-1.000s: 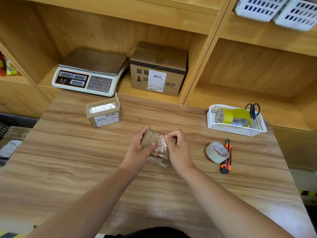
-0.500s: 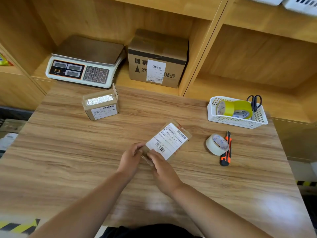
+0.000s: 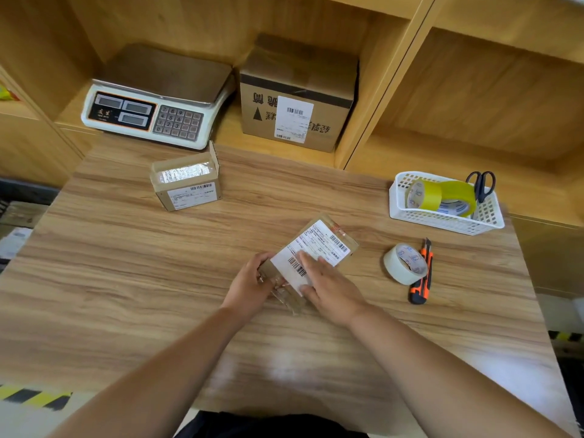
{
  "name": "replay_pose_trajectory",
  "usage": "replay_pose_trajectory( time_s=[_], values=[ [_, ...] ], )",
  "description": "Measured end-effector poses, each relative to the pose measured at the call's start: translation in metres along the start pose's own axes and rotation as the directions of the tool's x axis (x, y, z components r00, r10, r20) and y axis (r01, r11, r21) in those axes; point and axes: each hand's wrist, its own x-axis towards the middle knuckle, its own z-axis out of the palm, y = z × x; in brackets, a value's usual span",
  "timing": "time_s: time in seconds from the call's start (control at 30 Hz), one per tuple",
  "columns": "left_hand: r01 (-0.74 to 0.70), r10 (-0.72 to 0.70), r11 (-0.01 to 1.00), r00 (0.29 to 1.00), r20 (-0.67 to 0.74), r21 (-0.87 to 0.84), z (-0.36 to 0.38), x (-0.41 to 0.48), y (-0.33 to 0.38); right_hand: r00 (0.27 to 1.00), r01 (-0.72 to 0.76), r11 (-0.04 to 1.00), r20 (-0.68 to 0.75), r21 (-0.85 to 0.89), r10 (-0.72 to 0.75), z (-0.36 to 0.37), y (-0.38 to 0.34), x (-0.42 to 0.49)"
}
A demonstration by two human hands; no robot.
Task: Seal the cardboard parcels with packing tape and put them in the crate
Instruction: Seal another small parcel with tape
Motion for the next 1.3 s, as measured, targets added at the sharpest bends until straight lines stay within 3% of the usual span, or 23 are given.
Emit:
replay_pose_trajectory(
  time_s=[0.27, 0.4, 0.53, 0.63, 0.77, 0.87, 0.97, 1.13, 1.3],
  values=[
    [0.023, -0.025, 0.999, 0.999, -0.042, -0.041, 0.008, 0.001, -0.001, 0.998, -0.046, 0.994, -0.041, -0.101, 0.042, -0.020, 0.040, 0.013],
    [0.036, -0.039, 0.999, 0.994, -0.101, -0.027, 0.015, 0.003, -0.002, 0.982, -0.120, 0.986, -0.157, -0.112, 0.102, -0.021, 0.047, 0.018],
    [0.173, -0.177, 0.984, 0.955, -0.240, -0.038, 0.024, -0.004, -0.003, 0.972, -0.139, 0.986, -0.204, -0.087, 0.119, -0.021, 0.061, 0.024],
    [0.349, -0.324, 0.937, 0.872, -0.367, 0.003, 0.030, -0.011, 0.006, 0.955, -0.177, 0.965, -0.204, 0.194, 0.216, -0.029, 0.071, 0.028],
    [0.461, -0.436, 0.887, 0.819, -0.372, -0.025, 0.046, -0.019, 0.021, 0.921, -0.261, 0.763, -0.085, 0.591, 0.381, -0.042, 0.075, 0.037],
    [0.487, -0.523, 0.852, 0.795, -0.308, -0.191, 0.063, -0.020, 0.026, 0.934, -0.262, 0.690, -0.002, 0.675, 0.356, -0.045, 0.075, 0.034],
    [0.483, -0.561, 0.826, 0.751, -0.348, -0.289, 0.071, -0.019, 0.030, 0.941, -0.261, 0.653, 0.036, 0.711, 0.338, -0.038, 0.077, 0.034],
    [0.461, -0.550, 0.835, 0.691, -0.469, -0.300, 0.073, -0.021, 0.040, 0.945, -0.235, 0.577, 0.043, 0.782, 0.325, -0.026, 0.079, 0.027],
    [0.343, -0.480, 0.876, 0.690, -0.542, -0.339, 0.069, -0.026, 0.050, 0.943, -0.165, 0.523, -0.022, 0.836, 0.333, -0.029, 0.076, 0.011]
  ],
)
